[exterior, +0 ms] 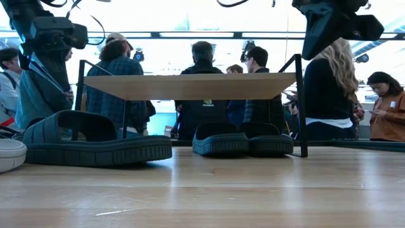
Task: Pick and place slides into the shelf
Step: Put the bottom black slide under the shelf
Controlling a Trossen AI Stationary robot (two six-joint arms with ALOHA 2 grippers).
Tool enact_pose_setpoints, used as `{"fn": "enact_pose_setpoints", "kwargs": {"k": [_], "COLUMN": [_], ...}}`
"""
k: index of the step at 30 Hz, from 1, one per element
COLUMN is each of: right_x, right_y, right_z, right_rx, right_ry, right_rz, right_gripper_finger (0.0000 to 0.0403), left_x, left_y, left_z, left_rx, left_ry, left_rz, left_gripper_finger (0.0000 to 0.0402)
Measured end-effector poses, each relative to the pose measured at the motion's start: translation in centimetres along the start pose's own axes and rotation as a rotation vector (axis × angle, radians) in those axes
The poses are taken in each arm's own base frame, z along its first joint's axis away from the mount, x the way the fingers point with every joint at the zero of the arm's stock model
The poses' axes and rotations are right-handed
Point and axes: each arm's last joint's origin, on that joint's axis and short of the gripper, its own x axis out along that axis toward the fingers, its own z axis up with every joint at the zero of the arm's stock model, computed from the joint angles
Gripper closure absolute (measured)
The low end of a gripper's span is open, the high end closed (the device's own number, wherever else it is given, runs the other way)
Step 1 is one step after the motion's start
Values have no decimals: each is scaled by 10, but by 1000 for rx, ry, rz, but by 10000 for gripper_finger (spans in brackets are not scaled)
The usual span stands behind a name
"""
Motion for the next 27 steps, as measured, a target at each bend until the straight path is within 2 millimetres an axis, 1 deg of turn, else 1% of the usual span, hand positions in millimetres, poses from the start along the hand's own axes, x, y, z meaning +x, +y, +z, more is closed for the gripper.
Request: {"fn": "enact_pose_setpoints", "kwargs": {"k": [14, 27], "right_x": [4, 10], "right_y": [-3, -6], "right_z": [10, 17], "right_rx": [-2, -29], "right_ry": [-57, -63], "right_rz": [-35, -63], "right_gripper_finger": [394, 394], "left_x": [1, 1], "left_y": [-1, -2], "left_z": [1, 1], "left_rx": [-3, 11], "left_ry": [-16, -16], "left_rz": [-14, -23], "left_gripper_finger": [388, 388]}}
